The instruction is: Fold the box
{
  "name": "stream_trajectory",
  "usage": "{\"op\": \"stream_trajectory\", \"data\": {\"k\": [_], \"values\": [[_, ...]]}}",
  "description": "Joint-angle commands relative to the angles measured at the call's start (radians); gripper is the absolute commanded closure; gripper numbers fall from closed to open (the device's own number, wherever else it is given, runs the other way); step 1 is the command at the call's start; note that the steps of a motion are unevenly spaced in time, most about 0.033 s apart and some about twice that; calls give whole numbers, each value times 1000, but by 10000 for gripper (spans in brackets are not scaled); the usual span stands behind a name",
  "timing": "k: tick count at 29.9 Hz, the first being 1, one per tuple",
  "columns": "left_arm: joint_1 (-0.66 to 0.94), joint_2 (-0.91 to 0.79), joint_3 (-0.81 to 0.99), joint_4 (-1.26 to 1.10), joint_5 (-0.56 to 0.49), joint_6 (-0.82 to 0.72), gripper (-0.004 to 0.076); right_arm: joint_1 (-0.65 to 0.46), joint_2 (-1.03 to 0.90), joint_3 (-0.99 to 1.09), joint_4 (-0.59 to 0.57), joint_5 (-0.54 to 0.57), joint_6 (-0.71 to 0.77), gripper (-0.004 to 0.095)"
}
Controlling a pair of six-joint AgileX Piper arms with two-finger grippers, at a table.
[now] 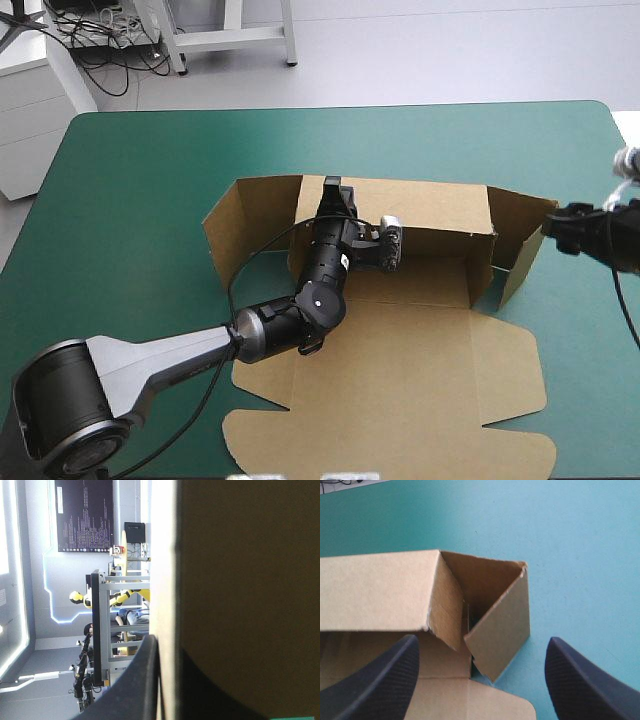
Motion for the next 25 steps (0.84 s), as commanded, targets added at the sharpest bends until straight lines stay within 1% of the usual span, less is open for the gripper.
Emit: {"op": "stream_trajectory", "data": {"k": [1, 8, 12, 18, 22, 25], "values": [[-15, -30, -19, 12, 30, -21, 734, -6, 133, -134, 51, -48, 2, 252], [-35, -30, -19, 14, 37, -21, 734, -6, 390, -322, 52, -50, -52, 252], [-39, -30, -19, 14, 42, -21, 734, -6, 512, -384, 50, -45, -66, 252], [-39, -30, -19, 8, 42, -21, 734, -6, 612, -386, 50, -43, -77, 252], [-39, -30, -19, 8, 42, -21, 734, -6, 644, -386, 54, -35, -80, 252], [-39, -30, -19, 8, 42, -23, 734, -6, 647, -386, 49, -2, -131, 252]]}}
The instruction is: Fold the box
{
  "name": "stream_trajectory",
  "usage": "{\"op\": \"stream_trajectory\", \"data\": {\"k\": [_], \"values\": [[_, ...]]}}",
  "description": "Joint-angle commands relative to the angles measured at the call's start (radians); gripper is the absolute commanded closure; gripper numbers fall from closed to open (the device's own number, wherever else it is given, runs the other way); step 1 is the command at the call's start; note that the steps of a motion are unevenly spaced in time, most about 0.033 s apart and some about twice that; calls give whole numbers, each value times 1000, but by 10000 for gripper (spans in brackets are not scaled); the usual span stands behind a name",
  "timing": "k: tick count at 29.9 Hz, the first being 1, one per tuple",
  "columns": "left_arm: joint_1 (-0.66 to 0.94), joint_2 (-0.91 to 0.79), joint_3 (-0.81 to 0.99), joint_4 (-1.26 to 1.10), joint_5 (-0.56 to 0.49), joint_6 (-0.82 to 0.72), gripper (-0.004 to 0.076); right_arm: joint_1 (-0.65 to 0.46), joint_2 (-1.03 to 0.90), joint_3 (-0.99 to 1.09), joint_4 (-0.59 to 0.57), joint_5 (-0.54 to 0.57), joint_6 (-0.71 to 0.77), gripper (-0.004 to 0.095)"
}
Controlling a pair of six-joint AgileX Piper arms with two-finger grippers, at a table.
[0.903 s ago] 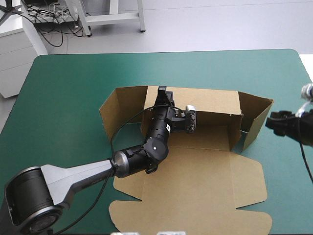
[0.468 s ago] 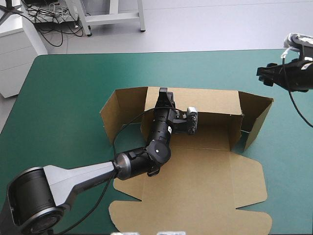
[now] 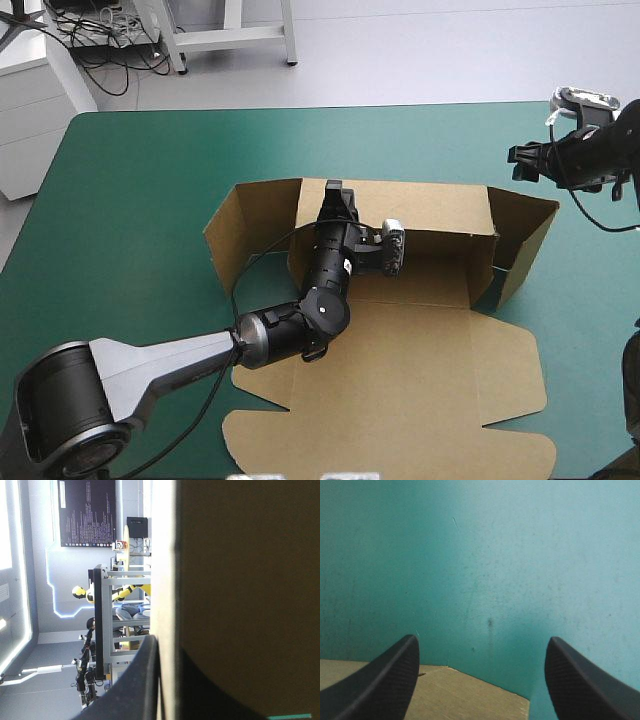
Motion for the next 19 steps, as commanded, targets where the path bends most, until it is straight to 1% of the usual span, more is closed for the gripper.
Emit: {"op": "stream_trajectory", "data": {"k": [1, 6, 10, 15, 19], "values": [[-10, -33, -19, 14, -2, -22, 734, -6, -41, -36, 4, 4, -48, 252], [-10, -33, -19, 14, -2, -22, 734, -6, -41, -28, -36, 61, -60, 252], [-10, -33, -19, 14, -2, -24, 734, -6, -41, 15, -43, 108, -89, 252], [-10, -33, -19, 14, 17, -24, 734, -6, -74, 65, -11, 106, -111, 252], [-10, -33, -19, 14, 24, -24, 734, -6, -132, 153, 2, 62, -132, 252]]}}
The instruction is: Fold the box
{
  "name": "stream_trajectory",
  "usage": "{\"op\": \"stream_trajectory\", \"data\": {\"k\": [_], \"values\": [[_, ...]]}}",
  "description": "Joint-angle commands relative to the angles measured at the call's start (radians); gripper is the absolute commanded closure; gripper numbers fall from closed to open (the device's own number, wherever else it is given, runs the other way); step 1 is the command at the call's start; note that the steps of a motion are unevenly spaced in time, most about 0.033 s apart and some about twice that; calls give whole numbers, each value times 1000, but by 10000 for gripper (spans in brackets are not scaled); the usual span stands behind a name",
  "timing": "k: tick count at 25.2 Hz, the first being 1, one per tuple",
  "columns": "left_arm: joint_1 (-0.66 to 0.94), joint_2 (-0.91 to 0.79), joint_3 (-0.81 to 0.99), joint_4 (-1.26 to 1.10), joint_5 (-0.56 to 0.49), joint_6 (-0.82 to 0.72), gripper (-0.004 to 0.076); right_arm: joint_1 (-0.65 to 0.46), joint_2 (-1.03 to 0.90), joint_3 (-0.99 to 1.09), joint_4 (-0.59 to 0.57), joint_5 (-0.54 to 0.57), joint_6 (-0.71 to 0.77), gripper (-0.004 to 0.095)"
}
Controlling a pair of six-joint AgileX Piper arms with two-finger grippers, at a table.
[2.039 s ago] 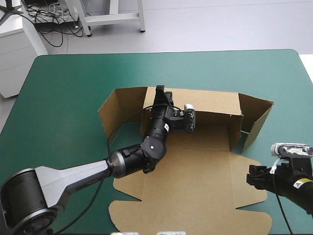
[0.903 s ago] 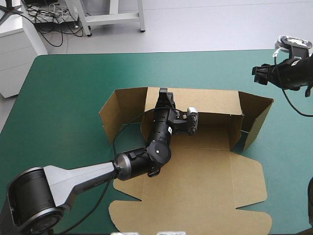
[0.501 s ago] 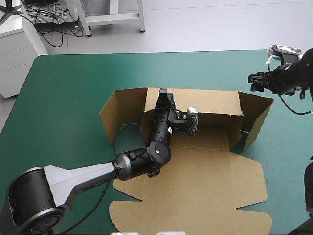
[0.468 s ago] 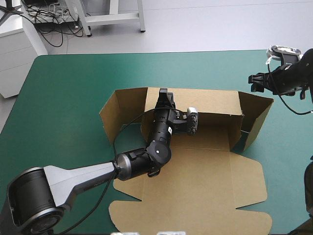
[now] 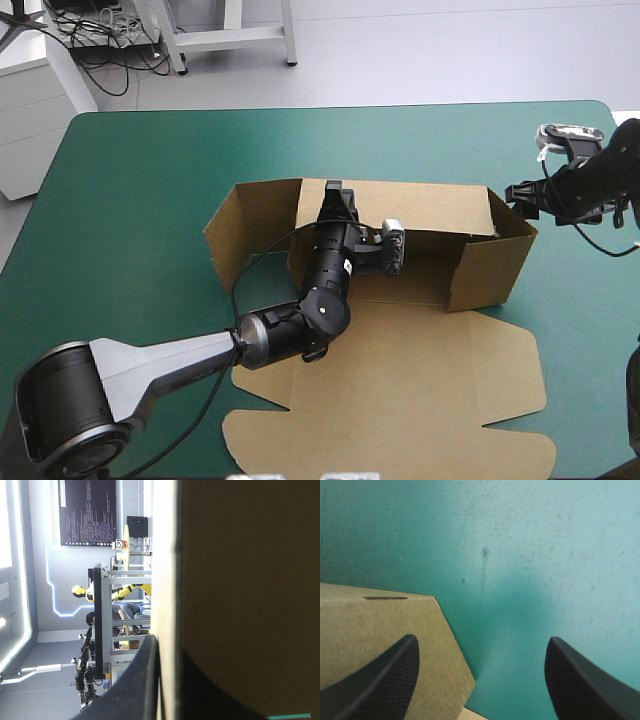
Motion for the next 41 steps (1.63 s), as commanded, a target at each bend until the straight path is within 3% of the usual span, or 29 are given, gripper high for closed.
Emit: {"op": "stream_trajectory", "data": {"k": [1, 14, 25, 30, 39, 41], "values": [[-9, -33, -19, 15, 17, -18, 734, -6, -111, 63, 39, -72, -43, 252], [-9, -33, -19, 15, 17, -41, 734, -6, -333, 441, 194, -309, -199, 252], [-9, -33, -19, 15, 17, -41, 734, -6, -394, 497, 196, -296, -268, 252], [-9, -33, -19, 15, 17, -41, 734, -6, -391, 497, 190, -264, -390, 252], [-9, -33, -19, 15, 17, -41, 734, -6, -351, 497, 415, -261, -733, 252], [-9, -33, -19, 15, 17, -41, 734, -6, -347, 497, 433, -263, -742, 252]]}}
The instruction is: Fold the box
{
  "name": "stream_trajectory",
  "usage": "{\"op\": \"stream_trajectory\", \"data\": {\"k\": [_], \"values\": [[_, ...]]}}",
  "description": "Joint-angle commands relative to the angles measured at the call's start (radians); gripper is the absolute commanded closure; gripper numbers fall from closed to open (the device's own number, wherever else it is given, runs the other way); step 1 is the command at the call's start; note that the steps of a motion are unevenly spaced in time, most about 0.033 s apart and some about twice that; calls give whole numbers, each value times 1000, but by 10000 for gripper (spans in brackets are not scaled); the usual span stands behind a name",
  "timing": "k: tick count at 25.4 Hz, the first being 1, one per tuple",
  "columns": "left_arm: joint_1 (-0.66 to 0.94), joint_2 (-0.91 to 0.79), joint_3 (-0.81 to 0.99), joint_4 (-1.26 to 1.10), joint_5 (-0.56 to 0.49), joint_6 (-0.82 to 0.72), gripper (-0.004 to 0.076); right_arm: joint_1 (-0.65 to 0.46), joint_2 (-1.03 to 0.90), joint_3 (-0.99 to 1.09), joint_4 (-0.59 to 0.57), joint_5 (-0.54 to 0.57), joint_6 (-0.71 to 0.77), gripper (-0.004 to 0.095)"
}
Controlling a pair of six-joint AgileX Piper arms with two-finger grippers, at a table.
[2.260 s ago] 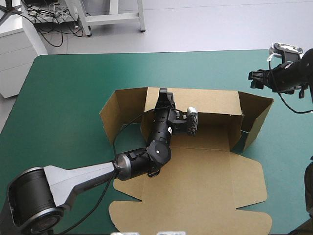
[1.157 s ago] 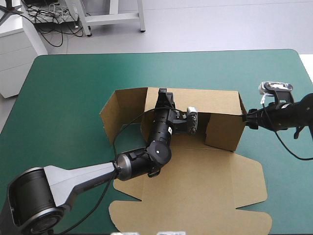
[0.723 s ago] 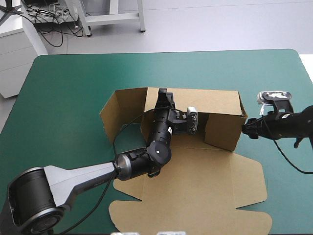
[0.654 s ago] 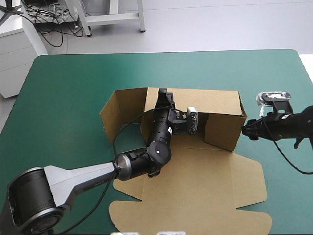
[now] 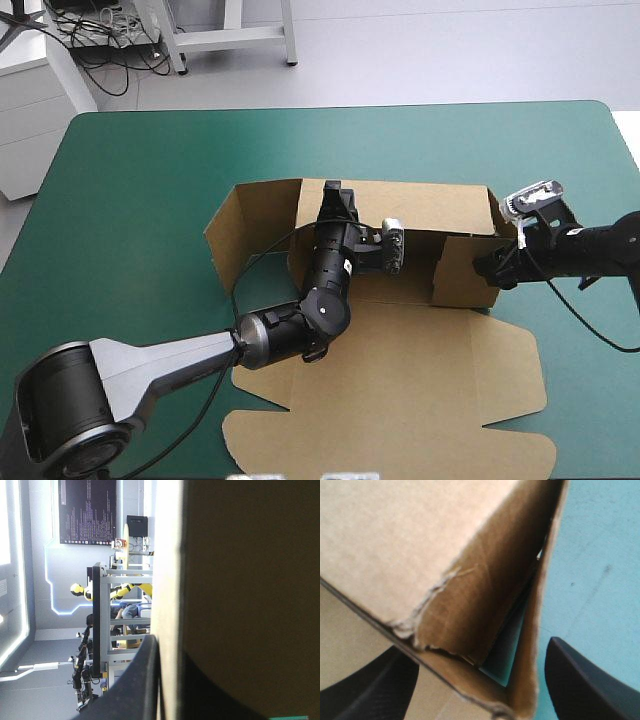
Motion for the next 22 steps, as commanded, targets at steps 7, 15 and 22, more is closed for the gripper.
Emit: {"op": "stream_trajectory", "data": {"k": [7, 15, 22], "values": [[-9, -33, -19, 15, 13, -21, 734, -6, 19, -24, 176, 21, -139, 252], [-9, -33, -19, 15, 24, -21, 734, -6, 57, -24, 273, 54, -139, 252], [-9, -33, -19, 15, 24, -21, 734, -6, 57, -24, 271, 50, -133, 252]]}}
